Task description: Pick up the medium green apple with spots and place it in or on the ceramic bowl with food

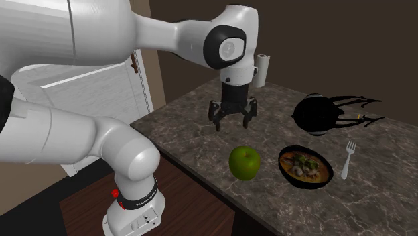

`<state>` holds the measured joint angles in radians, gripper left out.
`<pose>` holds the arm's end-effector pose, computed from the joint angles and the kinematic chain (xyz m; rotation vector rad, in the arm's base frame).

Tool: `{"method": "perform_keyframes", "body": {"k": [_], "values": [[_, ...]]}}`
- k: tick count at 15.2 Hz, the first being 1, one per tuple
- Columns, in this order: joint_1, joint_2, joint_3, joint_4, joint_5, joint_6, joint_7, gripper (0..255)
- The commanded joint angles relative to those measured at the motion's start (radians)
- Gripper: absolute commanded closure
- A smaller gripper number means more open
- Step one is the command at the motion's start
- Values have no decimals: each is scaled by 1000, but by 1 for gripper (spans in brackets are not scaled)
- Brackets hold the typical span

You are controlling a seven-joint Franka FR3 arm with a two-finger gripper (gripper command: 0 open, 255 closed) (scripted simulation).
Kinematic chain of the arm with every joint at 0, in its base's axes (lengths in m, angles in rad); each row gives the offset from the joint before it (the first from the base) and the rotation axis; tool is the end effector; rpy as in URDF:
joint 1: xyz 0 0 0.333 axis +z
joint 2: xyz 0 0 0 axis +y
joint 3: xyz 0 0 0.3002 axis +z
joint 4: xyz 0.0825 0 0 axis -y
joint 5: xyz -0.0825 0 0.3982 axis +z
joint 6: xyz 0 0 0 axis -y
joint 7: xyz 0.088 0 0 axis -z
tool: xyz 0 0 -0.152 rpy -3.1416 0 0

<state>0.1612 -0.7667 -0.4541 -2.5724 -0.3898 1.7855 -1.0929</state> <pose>0.3315 -0.1373 0.4116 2.7182 1.5249 -0.1343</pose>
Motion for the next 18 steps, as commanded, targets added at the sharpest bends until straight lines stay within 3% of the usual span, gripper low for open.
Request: {"method": "perform_keyframes", "body": {"k": [1,5,12,18], "values": [[22,58,-63,14,-57,46,-128,0],[66,161,-162,44,-130,131,-318,0],[59,203,-212,-25,-164,244,-314,0],[59,203,-212,-25,-164,244,-314,0]]}}
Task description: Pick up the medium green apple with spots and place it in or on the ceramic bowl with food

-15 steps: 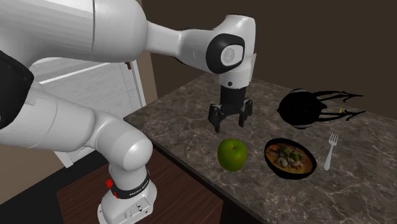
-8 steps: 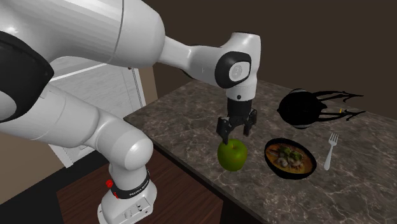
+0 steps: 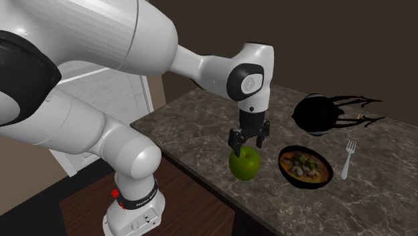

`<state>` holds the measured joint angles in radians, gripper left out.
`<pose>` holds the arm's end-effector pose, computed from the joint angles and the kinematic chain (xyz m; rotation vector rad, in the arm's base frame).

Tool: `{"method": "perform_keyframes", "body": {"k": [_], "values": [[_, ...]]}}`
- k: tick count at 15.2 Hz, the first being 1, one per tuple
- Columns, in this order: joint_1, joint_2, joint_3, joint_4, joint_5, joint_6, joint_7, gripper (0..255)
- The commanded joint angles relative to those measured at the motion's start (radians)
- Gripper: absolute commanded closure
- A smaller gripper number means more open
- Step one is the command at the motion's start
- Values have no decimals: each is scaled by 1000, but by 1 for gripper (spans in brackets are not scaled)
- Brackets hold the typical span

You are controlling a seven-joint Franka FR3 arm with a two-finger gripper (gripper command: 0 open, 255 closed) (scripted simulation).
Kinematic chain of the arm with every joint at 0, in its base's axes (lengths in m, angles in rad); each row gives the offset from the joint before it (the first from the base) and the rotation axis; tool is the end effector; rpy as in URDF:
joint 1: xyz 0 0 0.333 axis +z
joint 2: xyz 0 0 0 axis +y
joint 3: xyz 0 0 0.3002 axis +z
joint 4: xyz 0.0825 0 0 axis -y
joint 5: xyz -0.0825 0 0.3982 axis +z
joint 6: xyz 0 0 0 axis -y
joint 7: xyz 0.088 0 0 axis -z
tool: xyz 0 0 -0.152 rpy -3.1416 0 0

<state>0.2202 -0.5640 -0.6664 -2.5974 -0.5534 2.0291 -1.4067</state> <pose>0.3543 -0.1925 0.3290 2.4328 1.8942 -0.2321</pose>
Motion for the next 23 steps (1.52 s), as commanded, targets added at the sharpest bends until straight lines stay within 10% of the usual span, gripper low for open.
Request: {"method": "perform_keyframes", "body": {"k": [1,2,3,23], "values": [[0,0,0,0,0,0,0,0],[0,0,0,0,0,0,0,0],[0,0,0,0,0,0,0,255],[0,-63,62,102,39,-165,-22,255]]}}
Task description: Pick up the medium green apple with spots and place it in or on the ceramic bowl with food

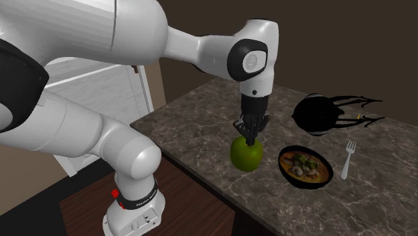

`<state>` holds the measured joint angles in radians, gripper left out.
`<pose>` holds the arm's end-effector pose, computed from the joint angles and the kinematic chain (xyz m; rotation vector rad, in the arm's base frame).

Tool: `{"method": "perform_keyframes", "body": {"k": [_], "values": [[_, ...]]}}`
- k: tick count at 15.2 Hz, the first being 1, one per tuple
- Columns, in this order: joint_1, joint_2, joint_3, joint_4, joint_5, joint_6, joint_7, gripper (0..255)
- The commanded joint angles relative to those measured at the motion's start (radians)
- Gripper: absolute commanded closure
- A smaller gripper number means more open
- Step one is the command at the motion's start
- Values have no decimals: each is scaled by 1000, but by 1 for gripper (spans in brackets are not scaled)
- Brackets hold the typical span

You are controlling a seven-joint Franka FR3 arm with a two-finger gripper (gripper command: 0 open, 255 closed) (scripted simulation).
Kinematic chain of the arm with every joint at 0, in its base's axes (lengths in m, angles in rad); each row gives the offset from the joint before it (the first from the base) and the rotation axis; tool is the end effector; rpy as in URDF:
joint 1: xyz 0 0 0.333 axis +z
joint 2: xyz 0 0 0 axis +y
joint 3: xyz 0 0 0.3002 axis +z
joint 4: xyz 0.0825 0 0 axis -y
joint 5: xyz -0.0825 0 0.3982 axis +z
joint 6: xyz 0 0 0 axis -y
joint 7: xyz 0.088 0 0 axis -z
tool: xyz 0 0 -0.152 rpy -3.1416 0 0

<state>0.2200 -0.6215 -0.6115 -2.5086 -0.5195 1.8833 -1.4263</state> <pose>0.3561 -0.1926 0.3825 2.4327 1.8939 -0.2319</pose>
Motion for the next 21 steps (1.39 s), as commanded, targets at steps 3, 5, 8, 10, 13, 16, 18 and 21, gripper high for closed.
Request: {"method": "perform_keyframes", "body": {"k": [3,5,8,10,13,16,18,21], "values": [[2,-16,22,45,15,-61,-9,255],[3,-21,31,67,22,-88,-14,255],[5,-27,45,101,32,-128,-21,255],[7,-29,53,125,39,-155,-25,255],[9,-31,65,162,48,-193,-32,255],[12,-30,77,201,57,-232,-40,255],[14,-28,84,228,63,-256,-45,255],[17,-24,93,269,72,-293,-52,255]]}}
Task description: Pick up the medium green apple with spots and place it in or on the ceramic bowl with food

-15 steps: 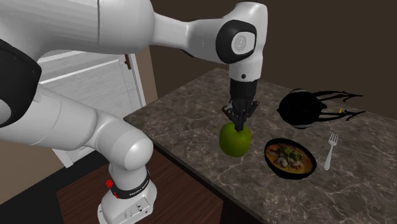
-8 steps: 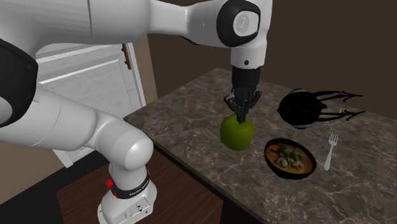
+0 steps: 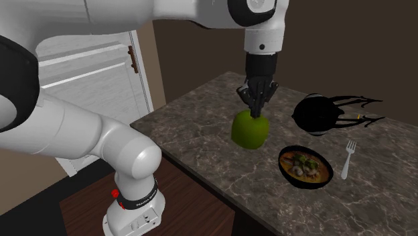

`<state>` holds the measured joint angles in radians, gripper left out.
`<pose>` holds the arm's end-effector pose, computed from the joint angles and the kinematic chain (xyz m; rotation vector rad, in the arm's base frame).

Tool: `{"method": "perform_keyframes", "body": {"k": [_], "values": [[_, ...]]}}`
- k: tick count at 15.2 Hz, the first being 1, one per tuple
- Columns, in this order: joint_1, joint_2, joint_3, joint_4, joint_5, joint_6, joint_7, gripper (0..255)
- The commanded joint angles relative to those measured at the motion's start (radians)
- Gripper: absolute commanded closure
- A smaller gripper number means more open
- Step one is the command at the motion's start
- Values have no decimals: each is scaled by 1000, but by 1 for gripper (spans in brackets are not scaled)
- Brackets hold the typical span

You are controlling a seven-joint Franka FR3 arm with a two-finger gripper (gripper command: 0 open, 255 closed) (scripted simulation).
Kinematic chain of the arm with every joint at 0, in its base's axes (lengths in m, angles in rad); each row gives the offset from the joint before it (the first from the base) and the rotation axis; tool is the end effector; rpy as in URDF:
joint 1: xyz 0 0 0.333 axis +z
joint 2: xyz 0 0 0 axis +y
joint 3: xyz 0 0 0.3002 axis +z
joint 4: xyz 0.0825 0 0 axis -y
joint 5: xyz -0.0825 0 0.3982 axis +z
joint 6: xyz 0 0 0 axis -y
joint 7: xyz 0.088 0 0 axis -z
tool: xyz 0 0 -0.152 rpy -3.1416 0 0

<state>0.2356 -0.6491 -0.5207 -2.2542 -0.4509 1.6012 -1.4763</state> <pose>0.3566 -0.1926 0.4993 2.4327 1.8940 -0.2319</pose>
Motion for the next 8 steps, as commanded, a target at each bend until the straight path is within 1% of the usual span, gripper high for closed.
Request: {"method": "perform_keyframes", "body": {"k": [1,5,8], "values": [[2,4,4,21,5,-17,-4,255],[32,144,-84,179,22,-8,-95,255],[56,261,-159,308,57,-6,-174,255]]}}
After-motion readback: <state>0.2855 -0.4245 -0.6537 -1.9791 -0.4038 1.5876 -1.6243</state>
